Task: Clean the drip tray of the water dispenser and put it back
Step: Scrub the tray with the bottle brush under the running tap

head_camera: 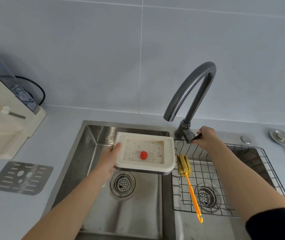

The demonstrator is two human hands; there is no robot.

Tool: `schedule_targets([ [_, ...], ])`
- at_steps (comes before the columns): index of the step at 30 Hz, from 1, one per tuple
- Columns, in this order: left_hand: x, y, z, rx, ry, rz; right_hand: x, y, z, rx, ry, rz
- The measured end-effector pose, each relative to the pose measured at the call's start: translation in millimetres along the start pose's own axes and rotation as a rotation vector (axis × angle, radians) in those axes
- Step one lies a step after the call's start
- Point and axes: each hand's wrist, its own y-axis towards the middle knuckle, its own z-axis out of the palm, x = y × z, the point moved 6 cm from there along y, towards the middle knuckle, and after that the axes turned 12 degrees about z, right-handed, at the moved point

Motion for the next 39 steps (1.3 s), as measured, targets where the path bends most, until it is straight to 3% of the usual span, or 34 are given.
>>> schedule_targets([
  [3,0,0,0,-0.002,-0.012,0.003,3,2,-3,0.000,-0.071,-0.026],
  [11,4,0,-1,0.005,-0.021,-0.007,-2,0,-2,0.059,0.034,0.010],
  [17,8,2,-1,0.009,-0.014,-0.012,-7,1,-2,0.217,0.107,0.027],
  [21,8,2,-1,0.013,-0.038,-0.018,-35,9,-19,0.152,-0.317,-0.059],
  [24,7,2,-2,0.016,-0.022,-0.003,-74,12,-35,-0.018,-0.959,-0.207],
  [27,8,2,-2,0.028,-0.023,-0.002,-120,16,-50,-0.076,-1.271,-0.156],
  [33,9,0,3,0.074,-0.042,-0.008,-159,12,-53,-0.137,-1.449,-0.145],
  [39,10,1,5,0.107,-0.052,0.003,-145,-2,-72,-0.191,-1.151,-0.175],
])
